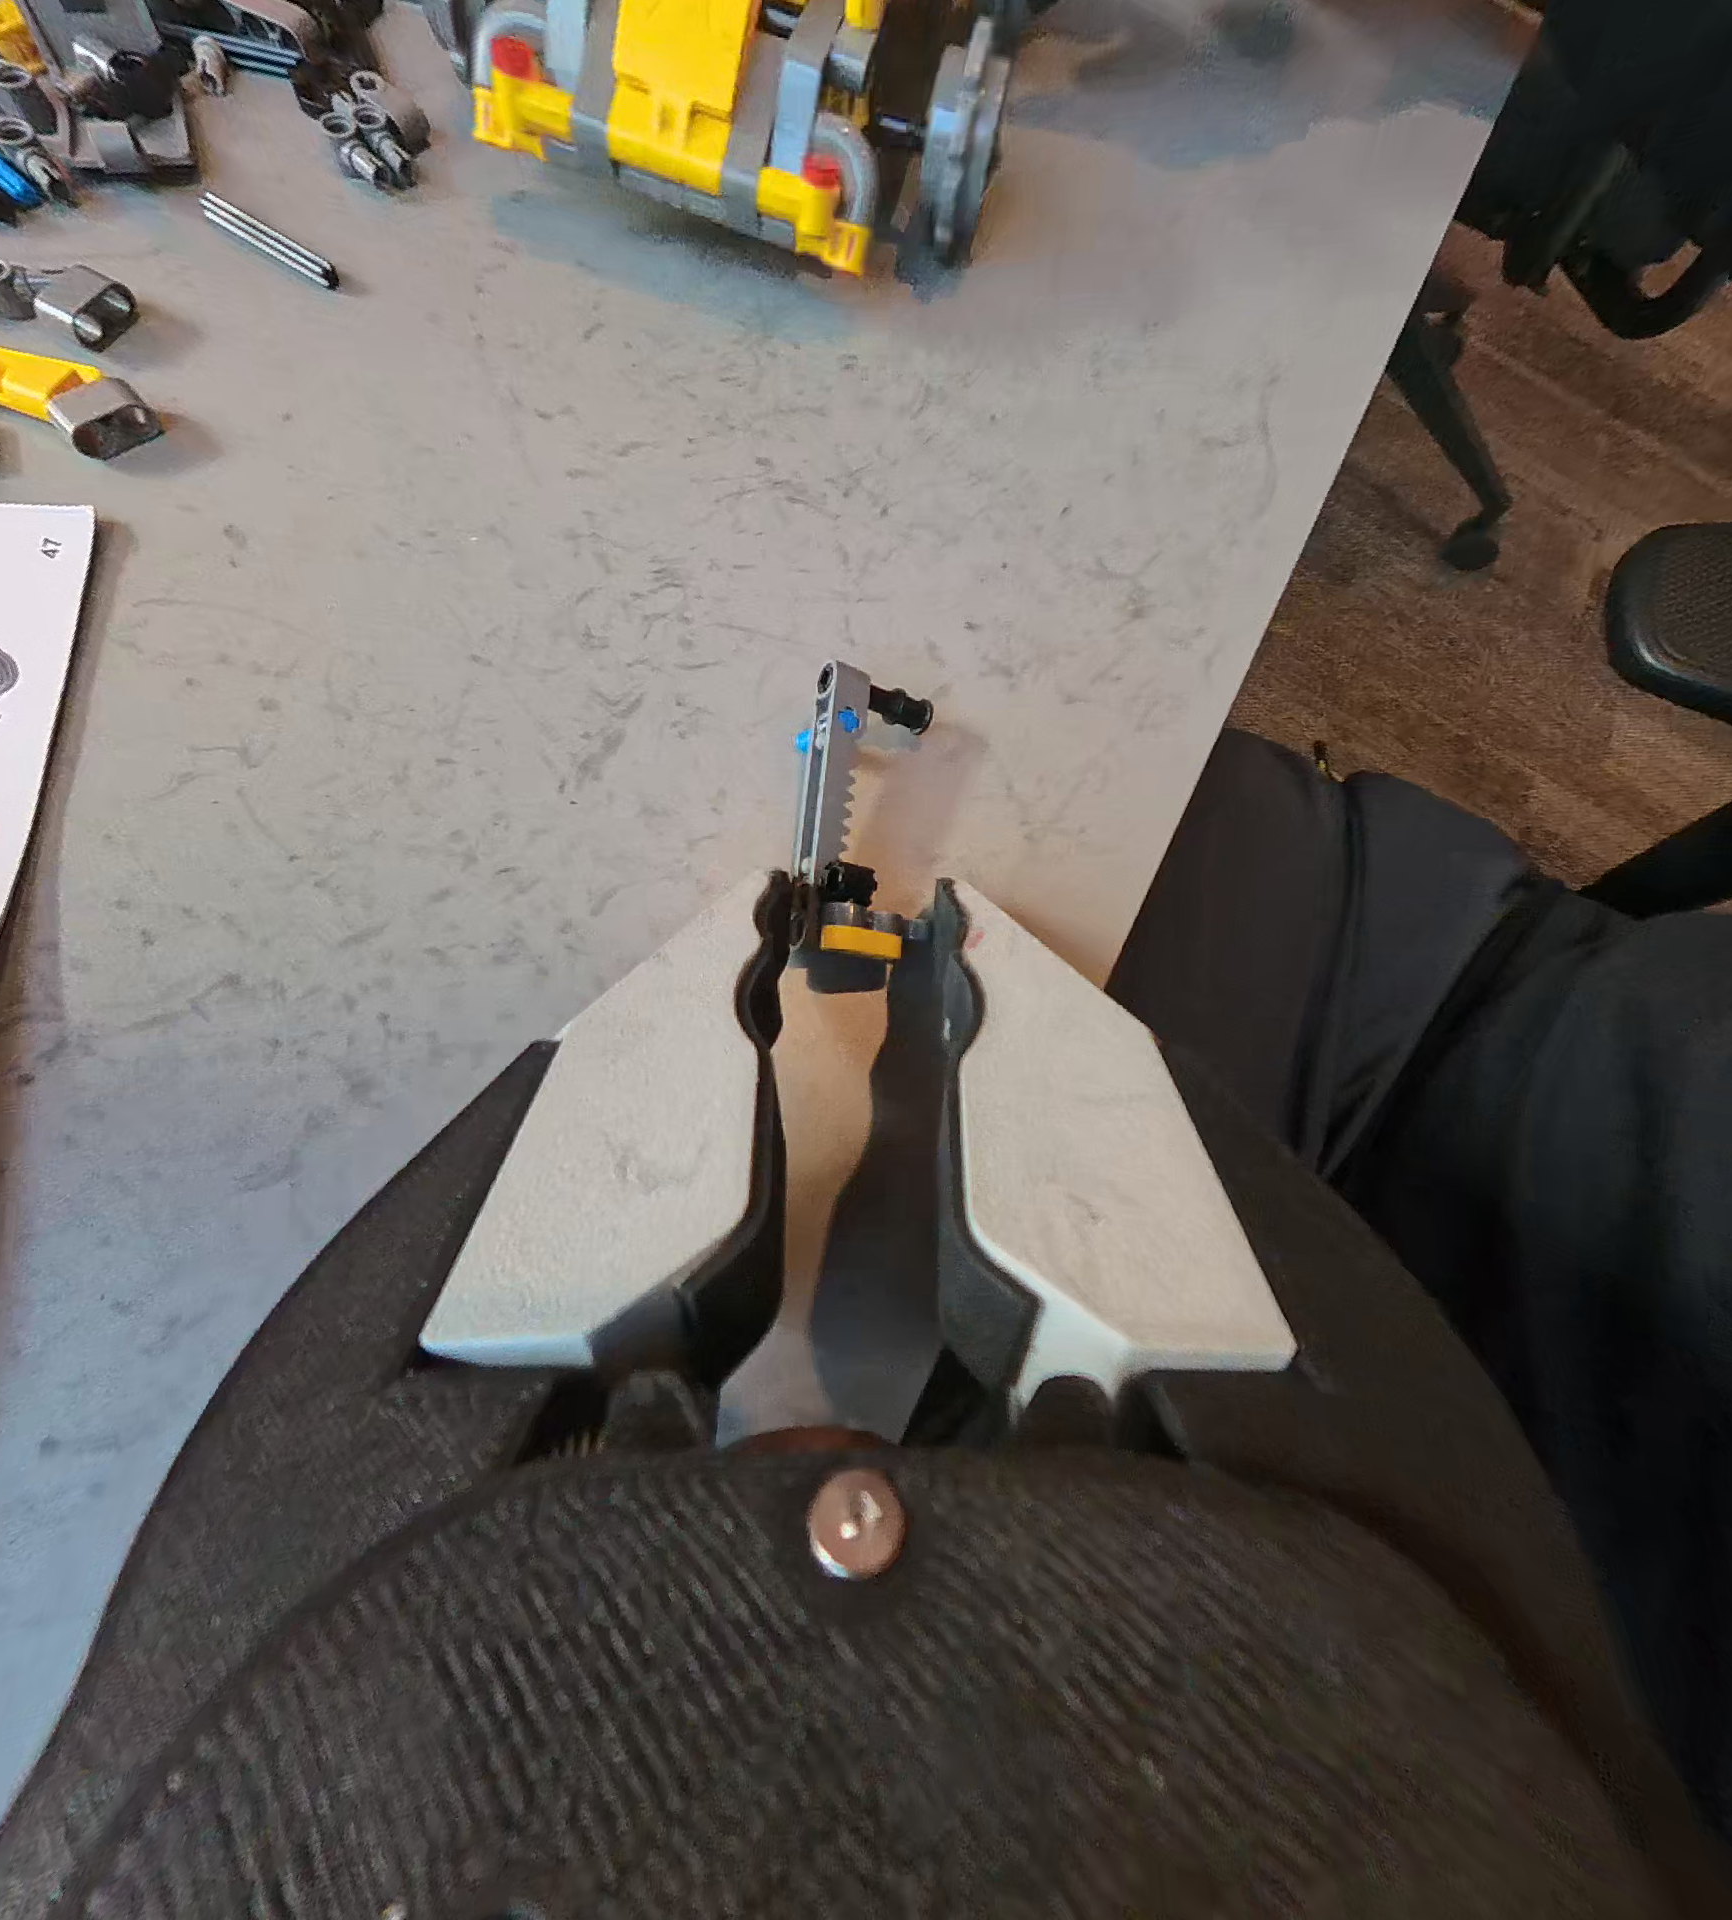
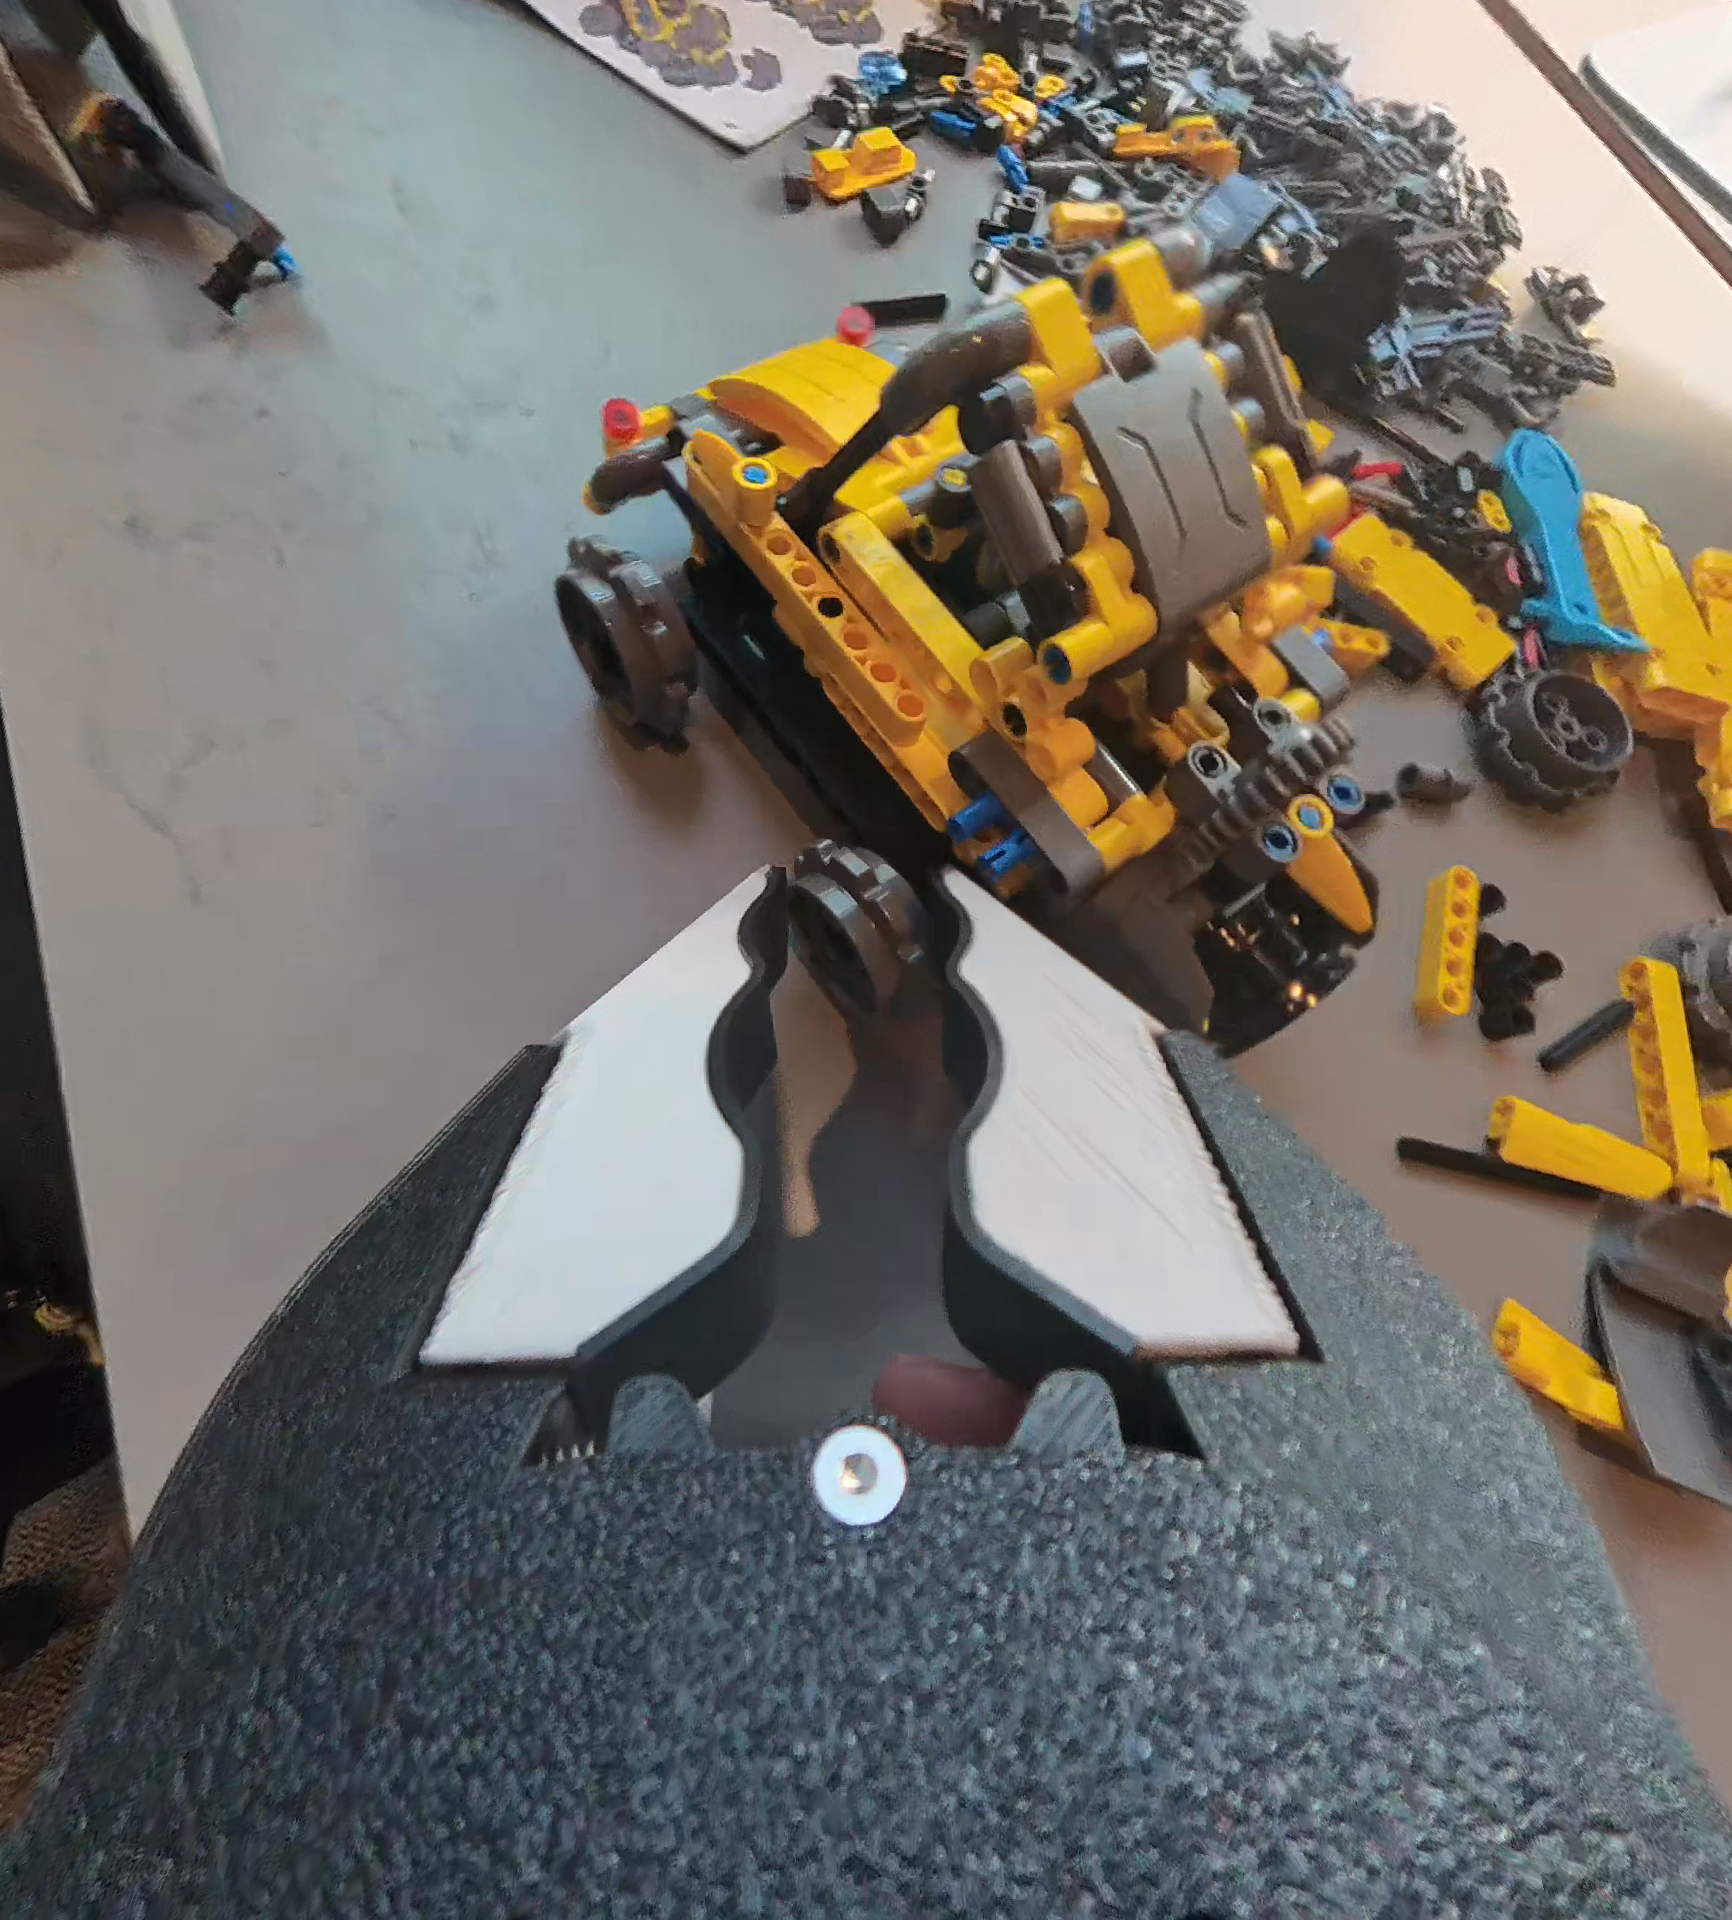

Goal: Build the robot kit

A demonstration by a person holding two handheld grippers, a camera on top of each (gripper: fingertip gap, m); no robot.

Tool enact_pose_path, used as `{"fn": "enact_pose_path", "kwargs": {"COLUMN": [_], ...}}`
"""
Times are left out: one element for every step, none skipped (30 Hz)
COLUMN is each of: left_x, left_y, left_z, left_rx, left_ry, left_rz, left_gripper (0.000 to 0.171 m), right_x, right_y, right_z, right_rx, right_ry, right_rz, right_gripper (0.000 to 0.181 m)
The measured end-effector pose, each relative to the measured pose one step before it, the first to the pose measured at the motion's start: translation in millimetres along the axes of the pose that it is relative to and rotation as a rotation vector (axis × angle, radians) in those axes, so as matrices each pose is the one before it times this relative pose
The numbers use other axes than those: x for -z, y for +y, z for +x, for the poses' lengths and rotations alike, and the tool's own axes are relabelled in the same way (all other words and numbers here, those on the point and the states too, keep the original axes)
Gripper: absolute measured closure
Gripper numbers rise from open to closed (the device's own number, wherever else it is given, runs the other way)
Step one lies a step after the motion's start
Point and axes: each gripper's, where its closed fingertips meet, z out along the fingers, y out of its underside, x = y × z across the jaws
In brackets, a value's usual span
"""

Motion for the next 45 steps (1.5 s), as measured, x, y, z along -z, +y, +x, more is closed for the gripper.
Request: {"fn": "enact_pose_path", "kwargs": {"left_x": [0.8,0.9,0.89,0.98,0.85,0.78,0.82,0.59,0.5,0.35,0.11,-0.03,-0.02,0.02,0.2,0.1,0.08,-0.05,0.03,0.04,0.0,0.12,0.05,0.0,-0.08,-0.02,0.05,0.08,0.03,-0.15,0.03,0.09,0.11,0.08,-0.07,-0.11,-0.01,-0.06,-0.08,0.0,0.0,0.03,-0.03,0.0,-0.03], "left_y": [1.0,1.13,1.02,0.92,0.48,0.58,-0.28,0.22,0.46,0.03,-0.45,-0.08,-0.33,-0.4,-0.23,-0.03,-0.04,0.04,-0.01,-0.03,0.0,0.22,0.16,0.11,0.08,0.06,0.07,-0.04,-0.12,-0.15,-0.09,-0.17,-0.17,-0.14,-0.06,-0.12,-0.11,0.07,0.06,0.12,0.24,0.21,0.08,0.05,0.08], "left_z": [0.34,-0.15,-0.24,-0.46,-0.59,-0.21,-0.05,1.27,1.4,0.38,-0.1,-0.06,-0.3,-0.55,-0.02,0.25,0.16,-0.04,-0.08,-0.27,-0.27,-0.37,-0.62,-0.12,0.19,0.6,1.45,0.47,-0.23,-0.27,-0.03,-0.06,0.1,-0.08,-0.08,-0.02,-0.07,0.05,-0.01,0.1,0.13,0.25,0.32,0.2,0.39], "left_rx": [-0.011,-0.0145,-0.0123,-0.004,0.0036,0.0037,0.0024,-0.0057,-0.0094,-0.0035,0.0019,0.0016,0.0045,0.0069,0.0035,0.0007,0.0016,0.0022,0.0029,0.0019,0.0002,-0.0024,-0.0034,-0.0041,-0.0049,-0.0046,-0.0049,-0.0012,0.003,0.0026,0.0025,0.0039,0.0045,0.0035,0.0017,0.0002,-0.0016,-0.0031,-0.004,-0.006,-0.0052,-0.0039,-0.0025,-0.0012,-0.0017], "left_ry": [-0.0042,-0.0065,-0.0043,-0.0009,0.0014,0.0043,0.0041,0.0092,0.0095,0.0036,0.0016,0.0023,0.0016,0.0,0.0024,0.0034,0.0028,0.0012,0.0005,-0.0009,-0.002,-0.005,-0.0067,-0.0038,-0.0011,0.003,0.0092,0.0028,-0.0007,-0.0006,0.0016,0.0031,0.0034,0.0021,0.0007,-0.0007,-0.0018,-0.0026,-0.0036,-0.0039,-0.003,-0.0008,0.0005,0.001,0.0021], "left_rz": [-0.00101,-0.00169,-0.00208,-0.00097,0.00289,0.00565,0.00885,0.00424,0.00106,0.00341,0.00405,0.00117,0.00188,0.00255,0.00166,0.00065,0.00041,-0.00026,-0.00046,-0.00001,-0.00002,-0.00026,-0.00013,0.00032,-0.0001,0.00022,0.00077,0.00165,0.00102,0.00114,0.00037,0.00104,0.00138,0.00089,0.00078,0.00062,0.00039,0.00027,0.00042,-0.00045,-0.00089,-0.00082,-0.00032,-0.00032,-0.00081], "left_gripper": [0.148,0.148,0.148,0.148,0.149,0.154,0.154,0.154,0.154,0.154,0.154,0.154,0.154,0.154,0.154,0.155,0.154,0.154,0.155,0.155,0.154,0.154,0.154,0.154,0.154,0.154,0.154,0.154,0.154,0.154,0.154,0.154,0.154,0.154,0.154,0.155,0.154,0.154,0.154,0.154,0.154,0.155,0.154,0.155,0.154], "right_x": [-1.5,-1.69,-2.04,-1.91,-1.42,-0.51,0.35,1.16,2.39,3.54,3.95,4.3,4.16,3.57,2.15,-0.32,-3.51,-7.06,-10.22,-12.62,-14.53,-15.4,-15.36,-14.66,-13.73,-12.13,-10.29,-8.46,-6.66,-4.26,-1.7,0.43,1.23,1.27,0.73,0.06,-0.69,-1.63,-2.68,-3.85,-4.22,-3.98,-2.9,-1.72,-0.39], "right_y": [-4.22,-3.06,-2.98,-2.36,-1.14,-0.47,-0.07,0.05,-2.09,-5.13,-6.73,-8.47,-10.94,-13.14,-15.22,-16.63,-14.22,-9.93,-5.72,-2.29,1.12,5.09,8.03,9.41,8.28,6.11,3.43,0.59,1.25,2.88,-1.25,-2.7,-2.08,-1.27,-0.84,0.0,0.91,1.77,3.29,4.74,5.03,4.55,3.03,1.48,0.2], "right_z": [-6.28,-6.02,-6.34,-5.81,-4.64,-2.85,-1.46,-0.21,-0.04,-1.06,-1.15,-1.31,-1.63,-3.01,-4.29,-5.92,-9.05,-11.36,-14.34,-16.51,-16.22,-13.38,-10.39,-8.04,-5.99,-4.91,-4.72,-4.36,-3.09,1.04,0.8,2.91,3.96,2.62,-0.04,-1.52,-2.11,-1.83,-1.39,-1.62,-2.84,-3.14,-2.62,-1.65,0.24], "right_rx": [0.0185,0.0093,0.0026,-0.0011,-0.0033,-0.0101,-0.019,-0.0161,-0.0097,-0.0146,-0.0207,-0.0189,-0.0128,-0.0088,-0.0099,-0.0095,-0.005,-0.0067,-0.0072,-0.0004,0.0128,0.0342,0.0558,0.0667,0.0582,0.0401,0.0237,0.0126,0.0139,0.0241,0.0174,0.0004,-0.01,-0.0162,-0.0172,-0.0104,0.0005,0.0064,0.0063,0.006,0.008,0.0092,0.0067,0.0022,-0.0045], "right_ry": [-0.0116,-0.013,-0.0141,-0.0092,-0.0026,0.0037,0.0081,0.0169,0.0223,0.0181,0.0166,0.0188,0.0223,0.0194,0.0175,0.0124,-0.0061,-0.0231,-0.0448,-0.0612,-0.0599,-0.0449,-0.0284,-0.0188,-0.0129,-0.0133,-0.0169,-0.0163,-0.0103,0.0112,0.0064,0.012,0.0119,-0.0004,-0.0167,-0.0213,-0.0171,-0.0089,-0.0045,-0.0077,-0.0186,-0.0217,-0.0199,-0.0144,-0.0033], "right_rz": [0.0002,-0.006,-0.0008,0.003,0.0037,0.0058,0.006,0.0042,0.017,0.0333,0.0365,0.0414,0.0506,0.0578,0.065,0.0745,0.0629,0.039,0.0162,0.0006,-0.0166,-0.0386,-0.0547,-0.0607,-0.0499,-0.0344,-0.0183,0.0033,0.0006,-0.0269,0.0052,0.0211,0.0199,0.0147,0.0085,0.0006,-0.0064,-0.0148,-0.0265,-0.0382,-0.041,-0.0365,-0.025,-0.0131,-0.0017], "right_gripper": [0.159,0.161,0.159,0.156,0.151,0.147,0.144,0.143,0.143,0.145,0.147,0.149,0.15,0.153,0.155,0.155,0.154,0.154,0.154,0.154,0.154,0.153,0.151,0.151,0.151,0.15,0.149,0.149,0.151,0.155,0.155,0.157,0.159,0.159,0.155,0.155,0.155,0.156,0.158,0.159,0.159,0.161,0.168,0.174,0.175]}}
